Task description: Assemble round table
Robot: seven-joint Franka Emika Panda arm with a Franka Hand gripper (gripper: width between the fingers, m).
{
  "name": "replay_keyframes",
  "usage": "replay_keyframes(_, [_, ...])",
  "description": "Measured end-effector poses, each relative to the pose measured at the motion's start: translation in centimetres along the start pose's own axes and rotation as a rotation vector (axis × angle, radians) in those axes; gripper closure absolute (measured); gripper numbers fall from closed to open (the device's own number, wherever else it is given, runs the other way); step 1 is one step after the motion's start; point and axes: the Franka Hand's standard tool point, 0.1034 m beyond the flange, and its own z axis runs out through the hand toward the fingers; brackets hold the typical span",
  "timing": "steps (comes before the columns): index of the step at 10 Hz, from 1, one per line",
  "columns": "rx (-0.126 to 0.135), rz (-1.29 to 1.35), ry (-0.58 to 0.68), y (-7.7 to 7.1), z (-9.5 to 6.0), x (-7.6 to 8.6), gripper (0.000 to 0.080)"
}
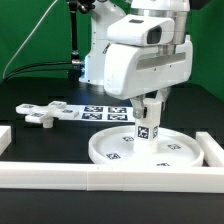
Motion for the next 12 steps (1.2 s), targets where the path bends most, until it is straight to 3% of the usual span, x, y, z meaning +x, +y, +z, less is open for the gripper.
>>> replay_keyframes(7, [0.007,0.502,0.022,0.18,-0.03,0.07,0.0392])
replay_keyframes(10, [0.051,0.844,0.029,0.44,0.00,-0.13,0.0392])
replay_keyframes(12, [0.061,1.077,0.018,0.25,0.07,-0.18,0.0392])
